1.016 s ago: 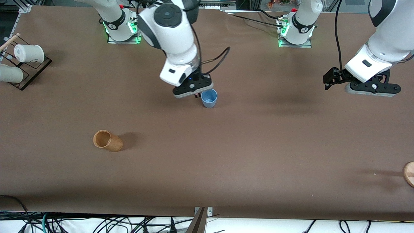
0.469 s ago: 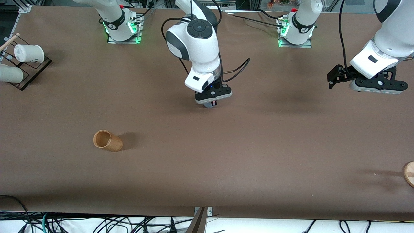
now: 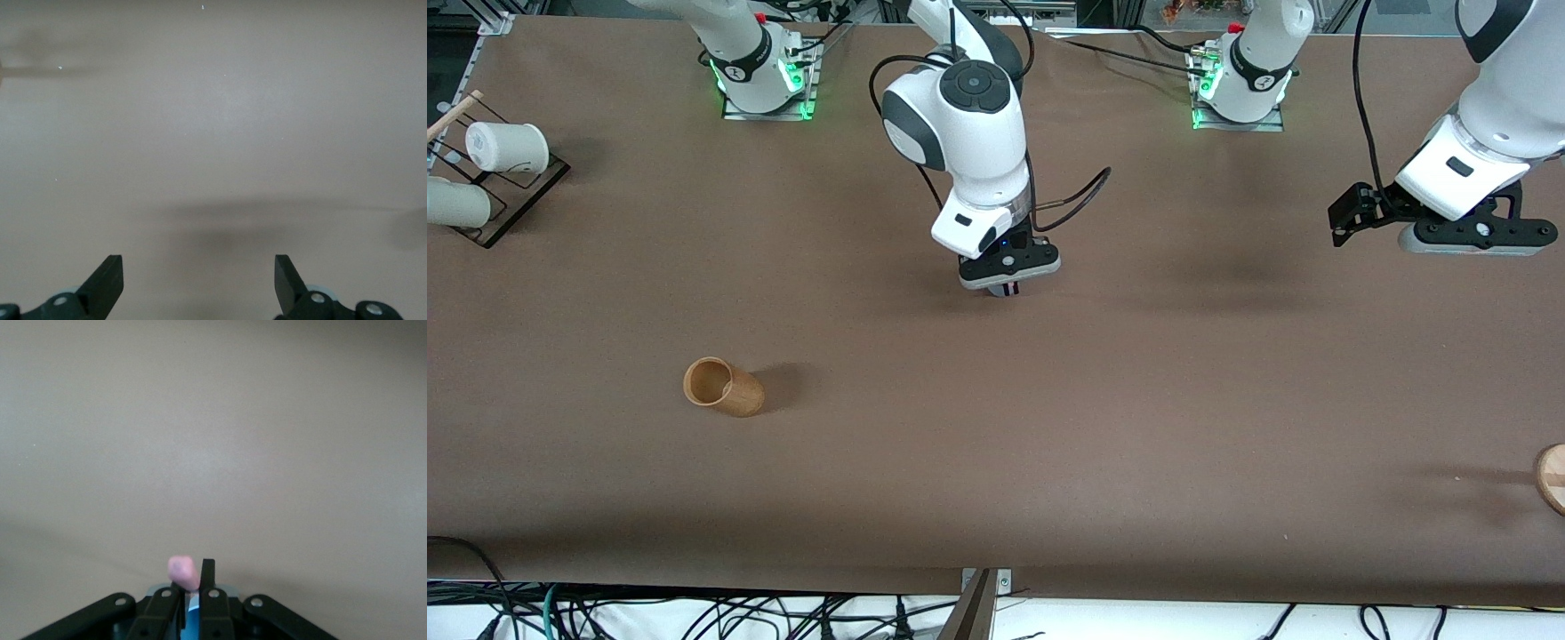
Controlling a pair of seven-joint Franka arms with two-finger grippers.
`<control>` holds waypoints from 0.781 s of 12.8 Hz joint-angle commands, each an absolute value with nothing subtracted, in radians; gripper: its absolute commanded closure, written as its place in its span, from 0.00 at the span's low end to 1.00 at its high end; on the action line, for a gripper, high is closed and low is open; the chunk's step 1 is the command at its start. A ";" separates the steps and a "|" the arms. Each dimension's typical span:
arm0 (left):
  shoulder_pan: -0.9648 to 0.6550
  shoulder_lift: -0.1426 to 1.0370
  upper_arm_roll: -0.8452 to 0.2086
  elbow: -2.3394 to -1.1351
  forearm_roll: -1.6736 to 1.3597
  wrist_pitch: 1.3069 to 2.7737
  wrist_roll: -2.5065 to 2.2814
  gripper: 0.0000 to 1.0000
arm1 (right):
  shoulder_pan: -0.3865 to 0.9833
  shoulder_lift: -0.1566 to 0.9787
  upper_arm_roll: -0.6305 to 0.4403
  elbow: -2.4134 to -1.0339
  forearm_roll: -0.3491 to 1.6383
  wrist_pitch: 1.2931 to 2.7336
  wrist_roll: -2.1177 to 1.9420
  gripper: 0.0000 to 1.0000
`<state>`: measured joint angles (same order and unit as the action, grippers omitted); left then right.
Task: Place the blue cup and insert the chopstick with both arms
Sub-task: 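Lower the chopstick into the blue cup with the right gripper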
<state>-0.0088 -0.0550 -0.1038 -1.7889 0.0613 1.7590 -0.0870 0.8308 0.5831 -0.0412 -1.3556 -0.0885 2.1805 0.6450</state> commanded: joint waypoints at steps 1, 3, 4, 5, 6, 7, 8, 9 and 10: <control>-0.003 -0.043 -0.103 -1.761 0.041 1.746 -0.091 0.00 | 0.831 0.541 -0.035 -1.405 -0.089 2.175 0.660 1.00; -0.005 -0.043 -0.104 -1.761 0.041 1.743 -0.092 0.00 | 0.831 0.540 -0.034 -1.419 -0.087 2.177 0.658 1.00; -0.005 -0.043 -0.104 -1.761 0.041 1.743 -0.092 0.00 | 0.831 0.537 -0.034 -1.417 -0.087 2.169 0.652 1.00; -0.003 -0.038 -0.104 -1.758 0.041 1.743 -0.084 0.00 | 0.828 0.529 -0.034 -1.417 -0.089 2.166 0.649 1.00; -0.003 -0.035 -0.103 -1.755 0.041 1.743 -0.084 0.00 | 0.822 0.526 -0.034 -1.417 -0.089 2.164 0.647 1.00; -0.005 -0.037 -0.104 -1.753 0.038 1.741 -0.090 0.00 | 0.818 0.522 -0.032 -1.414 -0.089 2.149 0.647 1.00; -0.005 -0.032 -0.104 -1.749 0.037 1.743 -0.084 0.00 | 0.816 0.520 -0.029 -1.410 -0.089 2.128 0.644 1.00; -0.005 -0.026 -0.104 -1.738 0.037 1.741 -0.086 0.00 | 0.804 0.505 -0.019 -1.408 -0.090 2.117 0.641 1.00; -0.005 -0.026 -0.104 -1.738 0.037 1.741 -0.087 0.00 | 0.789 0.502 -0.006 -1.405 -0.089 2.112 0.635 1.00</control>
<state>-0.0081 -0.0470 -0.1031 -1.7775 0.0594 1.7588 -0.0894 0.8196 0.5476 -0.0381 -1.3752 -0.0878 2.1338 0.6453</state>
